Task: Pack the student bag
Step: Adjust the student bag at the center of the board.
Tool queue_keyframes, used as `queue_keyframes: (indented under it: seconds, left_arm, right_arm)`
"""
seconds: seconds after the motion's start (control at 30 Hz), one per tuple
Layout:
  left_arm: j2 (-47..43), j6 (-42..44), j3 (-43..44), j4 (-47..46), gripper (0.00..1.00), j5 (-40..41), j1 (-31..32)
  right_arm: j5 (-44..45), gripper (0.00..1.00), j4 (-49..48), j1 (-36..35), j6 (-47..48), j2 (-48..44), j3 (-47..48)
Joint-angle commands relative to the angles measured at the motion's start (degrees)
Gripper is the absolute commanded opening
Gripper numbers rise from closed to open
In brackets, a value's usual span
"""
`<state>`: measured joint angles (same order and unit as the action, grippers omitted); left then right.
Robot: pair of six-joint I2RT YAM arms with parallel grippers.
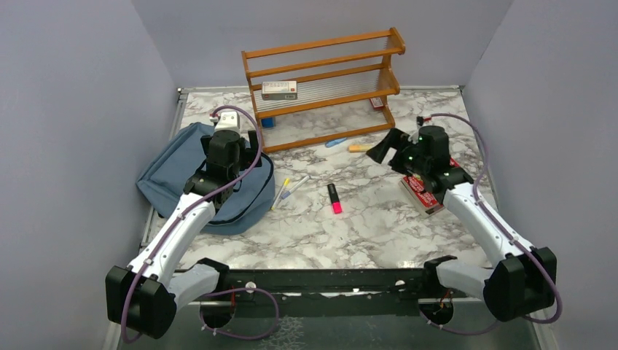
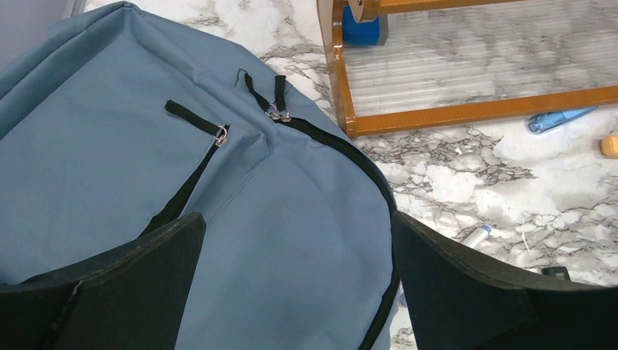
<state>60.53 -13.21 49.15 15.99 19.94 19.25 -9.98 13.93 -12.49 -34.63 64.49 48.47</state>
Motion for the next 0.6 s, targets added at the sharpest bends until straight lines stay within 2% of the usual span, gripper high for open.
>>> queue_keyframes:
  seconds: [0.0,0.3,0.57]
  left_arm:
    - [-0.7,0.3,-0.4,0.0,0.98,-0.9,-0.2]
    - [-1.8,0.0,-0.6,0.6,0.97,0.0,-1.8]
    - [-2.4,-0.6,-0.9,0.8,0.97,-1.0,-2.9]
  right_arm:
    - [-1.1,0.95,-4.7,-9.4,-6.3,3.9,1.1]
    - [3.4,0.93,-15.8,-28.5,-17.5,19.0,5.8]
    - [3.6,0.91,-22.9,-37.3,-23.8,33.9,14.3]
